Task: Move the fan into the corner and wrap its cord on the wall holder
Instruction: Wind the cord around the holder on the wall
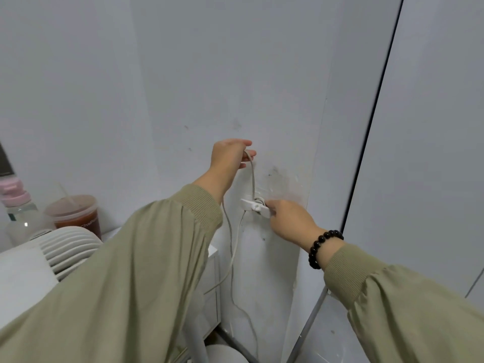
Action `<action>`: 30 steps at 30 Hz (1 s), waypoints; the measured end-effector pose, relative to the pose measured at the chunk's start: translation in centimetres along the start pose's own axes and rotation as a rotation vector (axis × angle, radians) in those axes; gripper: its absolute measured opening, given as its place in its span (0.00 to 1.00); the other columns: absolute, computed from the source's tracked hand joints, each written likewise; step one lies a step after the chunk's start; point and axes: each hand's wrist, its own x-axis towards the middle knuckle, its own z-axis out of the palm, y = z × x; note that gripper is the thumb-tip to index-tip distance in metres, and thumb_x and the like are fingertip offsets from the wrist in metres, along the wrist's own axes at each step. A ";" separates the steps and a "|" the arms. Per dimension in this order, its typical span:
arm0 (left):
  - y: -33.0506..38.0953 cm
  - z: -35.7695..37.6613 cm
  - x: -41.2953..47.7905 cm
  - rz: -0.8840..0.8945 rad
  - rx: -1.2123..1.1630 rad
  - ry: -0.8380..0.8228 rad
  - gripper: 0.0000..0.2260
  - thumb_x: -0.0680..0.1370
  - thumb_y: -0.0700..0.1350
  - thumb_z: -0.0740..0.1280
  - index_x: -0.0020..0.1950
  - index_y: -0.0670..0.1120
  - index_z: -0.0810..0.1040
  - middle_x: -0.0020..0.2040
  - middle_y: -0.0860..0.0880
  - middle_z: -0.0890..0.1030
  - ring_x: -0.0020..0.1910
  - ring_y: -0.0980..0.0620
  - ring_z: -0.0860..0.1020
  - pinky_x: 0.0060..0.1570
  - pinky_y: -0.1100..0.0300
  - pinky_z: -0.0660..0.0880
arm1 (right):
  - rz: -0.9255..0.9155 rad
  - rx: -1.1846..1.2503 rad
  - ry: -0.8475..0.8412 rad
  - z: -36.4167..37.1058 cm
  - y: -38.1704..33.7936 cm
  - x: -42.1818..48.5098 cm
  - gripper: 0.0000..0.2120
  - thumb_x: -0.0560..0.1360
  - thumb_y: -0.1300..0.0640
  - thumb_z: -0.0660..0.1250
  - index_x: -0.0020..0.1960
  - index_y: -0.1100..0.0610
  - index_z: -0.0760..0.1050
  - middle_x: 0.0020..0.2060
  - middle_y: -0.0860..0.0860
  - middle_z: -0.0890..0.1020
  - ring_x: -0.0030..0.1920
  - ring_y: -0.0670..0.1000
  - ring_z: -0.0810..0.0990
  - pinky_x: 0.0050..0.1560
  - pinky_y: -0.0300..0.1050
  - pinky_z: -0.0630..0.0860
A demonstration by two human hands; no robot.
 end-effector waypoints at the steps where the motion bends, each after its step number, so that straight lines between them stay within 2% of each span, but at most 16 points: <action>1: 0.4 -0.1 -0.1 0.013 0.027 -0.017 0.13 0.74 0.34 0.56 0.43 0.46 0.79 0.39 0.44 0.83 0.40 0.51 0.82 0.45 0.58 0.76 | 0.023 0.019 -0.009 -0.4 -0.2 0.2 0.14 0.73 0.63 0.56 0.53 0.56 0.77 0.43 0.53 0.80 0.45 0.59 0.78 0.38 0.45 0.72; 3: 1.2 -0.2 -0.5 0.041 0.066 -0.051 0.13 0.73 0.32 0.57 0.44 0.46 0.79 0.40 0.45 0.83 0.42 0.51 0.82 0.48 0.58 0.74 | 0.085 0.176 0.034 -1.4 -0.5 1.1 0.18 0.74 0.63 0.58 0.62 0.57 0.74 0.55 0.55 0.79 0.55 0.58 0.78 0.50 0.44 0.73; 4: 1.5 -0.3 -0.7 0.059 0.081 -0.061 0.13 0.73 0.32 0.59 0.46 0.45 0.80 0.40 0.48 0.83 0.44 0.51 0.81 0.49 0.59 0.73 | 0.101 0.300 0.067 -2.0 -0.8 1.5 0.22 0.74 0.64 0.58 0.67 0.57 0.71 0.57 0.56 0.78 0.56 0.57 0.77 0.51 0.41 0.73; 6: 2.4 -0.3 -1.0 0.107 0.116 -0.061 0.12 0.74 0.33 0.63 0.52 0.43 0.81 0.39 0.55 0.81 0.48 0.51 0.78 0.49 0.63 0.72 | 0.082 0.526 0.090 -3.2 -1.9 2.0 0.27 0.73 0.67 0.57 0.71 0.54 0.65 0.52 0.53 0.74 0.43 0.53 0.78 0.37 0.31 0.73; 8: 3.4 -0.4 -1.3 0.155 0.173 -0.073 0.13 0.75 0.33 0.64 0.56 0.43 0.81 0.39 0.59 0.81 0.56 0.46 0.76 0.56 0.62 0.70 | 0.079 0.660 0.041 -4.2 -2.9 2.2 0.28 0.74 0.68 0.55 0.71 0.50 0.63 0.47 0.52 0.73 0.30 0.47 0.73 0.22 0.30 0.67; 10: 3.8 -0.5 -1.5 0.206 0.275 -0.133 0.16 0.75 0.31 0.61 0.59 0.43 0.79 0.47 0.53 0.83 0.63 0.47 0.74 0.64 0.55 0.69 | 0.063 0.689 -0.027 -4.6 -3.8 2.2 0.21 0.75 0.66 0.56 0.62 0.47 0.69 0.37 0.52 0.75 0.25 0.47 0.70 0.20 0.35 0.67; 12: 4.0 -1.0 -1.8 0.279 0.476 -0.157 0.22 0.72 0.28 0.55 0.61 0.43 0.76 0.56 0.47 0.82 0.63 0.49 0.75 0.64 0.53 0.69 | 0.081 0.606 0.041 -4.7 -4.6 2.3 0.03 0.75 0.59 0.61 0.46 0.54 0.73 0.30 0.50 0.72 0.25 0.48 0.68 0.23 0.37 0.67; 14: 3.9 -1.9 -1.7 0.466 0.972 -0.102 0.21 0.72 0.31 0.56 0.60 0.45 0.76 0.56 0.47 0.81 0.58 0.49 0.77 0.56 0.54 0.73 | 0.138 0.508 0.192 -4.5 -4.5 2.3 0.16 0.75 0.53 0.63 0.31 0.56 0.66 0.25 0.50 0.68 0.24 0.49 0.65 0.25 0.40 0.63; 15: 3.8 -2.3 -1.8 0.577 1.276 -0.077 0.17 0.74 0.33 0.57 0.58 0.45 0.76 0.53 0.47 0.81 0.52 0.47 0.78 0.48 0.55 0.74 | 0.186 0.493 0.273 -4.5 -4.2 2.2 0.21 0.76 0.52 0.62 0.27 0.56 0.62 0.23 0.49 0.65 0.24 0.49 0.63 0.25 0.41 0.59; 16: 3.5 -2.5 -1.8 0.661 1.516 -0.066 0.12 0.76 0.36 0.57 0.56 0.45 0.75 0.48 0.47 0.81 0.45 0.45 0.77 0.40 0.56 0.71 | 0.236 0.488 0.364 -4.3 -4.0 2.0 0.22 0.76 0.53 0.60 0.26 0.55 0.59 0.22 0.49 0.63 0.23 0.49 0.61 0.25 0.41 0.57; 18: 3.3 -2.5 -2.3 0.701 1.720 -0.061 0.05 0.78 0.37 0.59 0.49 0.45 0.73 0.37 0.48 0.74 0.36 0.45 0.71 0.32 0.57 0.63 | 0.323 0.520 0.501 -4.3 -3.8 1.5 0.20 0.76 0.58 0.58 0.27 0.55 0.57 0.23 0.50 0.62 0.24 0.49 0.60 0.25 0.41 0.55; 20: 3.3 -2.2 -2.9 0.722 1.791 -0.073 0.08 0.77 0.35 0.60 0.43 0.46 0.71 0.31 0.50 0.66 0.30 0.48 0.67 0.27 0.60 0.57 | 0.320 0.501 0.583 -4.7 -4.3 1.3 0.15 0.75 0.60 0.57 0.29 0.57 0.61 0.25 0.50 0.65 0.26 0.49 0.62 0.26 0.42 0.56; 22: 3.4 -1.9 -3.1 0.805 1.818 -0.088 0.09 0.74 0.32 0.59 0.41 0.46 0.70 0.32 0.50 0.67 0.29 0.50 0.67 0.27 0.59 0.57 | 0.193 0.332 0.630 -5.5 -5.0 1.1 0.11 0.74 0.60 0.57 0.33 0.59 0.67 0.27 0.52 0.70 0.28 0.51 0.65 0.27 0.43 0.58; 25: 3.5 -2.4 -3.2 0.775 1.706 0.000 0.07 0.76 0.36 0.58 0.46 0.43 0.74 0.43 0.46 0.75 0.42 0.45 0.75 0.33 0.57 0.63 | 0.026 0.010 0.676 -7.0 -4.9 0.3 0.12 0.76 0.56 0.58 0.38 0.61 0.74 0.30 0.55 0.77 0.31 0.55 0.70 0.30 0.44 0.63; 28: 3.1 -3.3 -3.5 0.616 1.728 0.021 0.09 0.78 0.37 0.55 0.51 0.42 0.74 0.47 0.45 0.78 0.46 0.43 0.78 0.37 0.57 0.67 | 0.113 0.142 0.737 -7.8 -3.1 -1.0 0.11 0.77 0.55 0.59 0.44 0.60 0.77 0.33 0.54 0.80 0.35 0.55 0.76 0.35 0.45 0.69; 30: 2.5 -3.3 -4.1 0.619 1.808 -0.043 0.11 0.77 0.34 0.54 0.54 0.43 0.73 0.48 0.45 0.80 0.45 0.44 0.79 0.36 0.57 0.67 | 0.178 0.262 0.789 -7.7 -2.6 -1.7 0.08 0.77 0.57 0.60 0.47 0.58 0.77 0.33 0.51 0.78 0.35 0.53 0.75 0.35 0.43 0.69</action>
